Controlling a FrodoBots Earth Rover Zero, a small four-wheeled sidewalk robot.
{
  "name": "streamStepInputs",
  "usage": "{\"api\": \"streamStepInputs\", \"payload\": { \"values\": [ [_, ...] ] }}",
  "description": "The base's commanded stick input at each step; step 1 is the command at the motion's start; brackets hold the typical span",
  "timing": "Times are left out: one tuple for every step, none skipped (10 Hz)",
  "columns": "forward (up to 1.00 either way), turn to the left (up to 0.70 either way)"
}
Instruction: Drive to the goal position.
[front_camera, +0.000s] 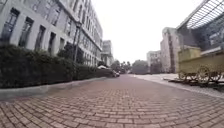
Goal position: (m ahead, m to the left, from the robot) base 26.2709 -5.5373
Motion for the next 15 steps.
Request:
{"api": "streamStepInputs", "payload": {
  "values": [
    [0.45, 0.0],
    [0.45, 0.0],
    [0.45, 0.0],
    [0.45, 0.0],
    [0.45, 0.0],
    [0.45, 0.0],
    [0.45, 0.0],
    [0.45, 0.0],
    [0.45, 0.0],
    [0.45, 0.0],
    [0.45, 0.0],
    [0.45, 0.0],
    [0.45, 0.0],
    [0.45, 0.0],
    [0.45, 0.0]
  ]
}}
